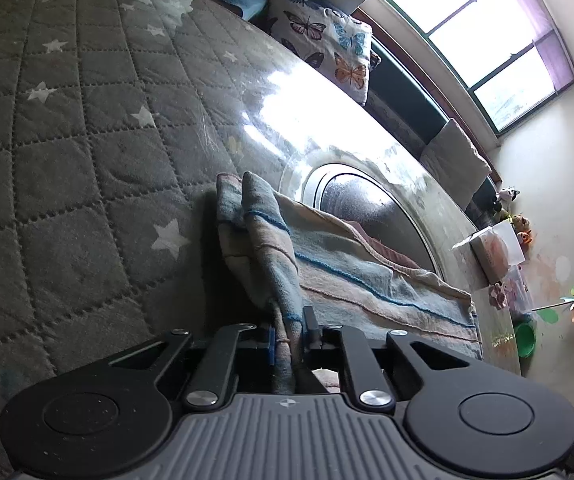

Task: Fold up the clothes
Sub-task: 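Lift and fold the held towel edge over the towel with the left gripper, release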

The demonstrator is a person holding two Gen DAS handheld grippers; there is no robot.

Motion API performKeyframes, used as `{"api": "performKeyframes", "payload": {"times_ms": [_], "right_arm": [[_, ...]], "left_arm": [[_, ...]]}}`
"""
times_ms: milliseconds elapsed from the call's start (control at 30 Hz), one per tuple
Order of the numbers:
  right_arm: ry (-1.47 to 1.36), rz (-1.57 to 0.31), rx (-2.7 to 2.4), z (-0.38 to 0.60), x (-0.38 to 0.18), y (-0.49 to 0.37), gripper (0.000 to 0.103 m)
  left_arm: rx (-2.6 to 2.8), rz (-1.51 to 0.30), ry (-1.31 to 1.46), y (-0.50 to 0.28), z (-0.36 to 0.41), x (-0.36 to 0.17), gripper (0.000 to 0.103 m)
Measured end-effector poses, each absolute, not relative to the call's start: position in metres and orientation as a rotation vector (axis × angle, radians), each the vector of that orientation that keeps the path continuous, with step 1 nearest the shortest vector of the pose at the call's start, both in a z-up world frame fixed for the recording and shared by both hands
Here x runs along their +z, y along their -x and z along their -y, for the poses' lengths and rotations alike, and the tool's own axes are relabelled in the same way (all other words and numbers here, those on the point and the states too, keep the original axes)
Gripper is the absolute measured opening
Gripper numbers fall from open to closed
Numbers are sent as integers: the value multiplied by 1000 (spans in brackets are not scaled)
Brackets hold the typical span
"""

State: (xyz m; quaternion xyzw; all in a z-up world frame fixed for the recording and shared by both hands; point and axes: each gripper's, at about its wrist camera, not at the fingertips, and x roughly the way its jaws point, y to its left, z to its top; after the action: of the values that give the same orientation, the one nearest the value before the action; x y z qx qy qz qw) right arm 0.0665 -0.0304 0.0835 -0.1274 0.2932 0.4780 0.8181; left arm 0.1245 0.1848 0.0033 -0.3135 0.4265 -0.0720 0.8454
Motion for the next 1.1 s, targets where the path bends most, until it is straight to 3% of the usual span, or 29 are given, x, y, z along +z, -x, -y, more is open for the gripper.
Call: {"api": "performKeyframes", "payload": {"times_ms": [233,533,1100], "right_arm": [[239,-665,864,71,79,-107,20],[291,-720,553,101,33,-185,20],[258,-709,478,91,23,-222,21]], "left_arm": [[-151,-889,658,-125,-183,8,12],[-154,-885,656,-124,-181,13,12],[-160,-875,650,-125,-178,22,12]]}}
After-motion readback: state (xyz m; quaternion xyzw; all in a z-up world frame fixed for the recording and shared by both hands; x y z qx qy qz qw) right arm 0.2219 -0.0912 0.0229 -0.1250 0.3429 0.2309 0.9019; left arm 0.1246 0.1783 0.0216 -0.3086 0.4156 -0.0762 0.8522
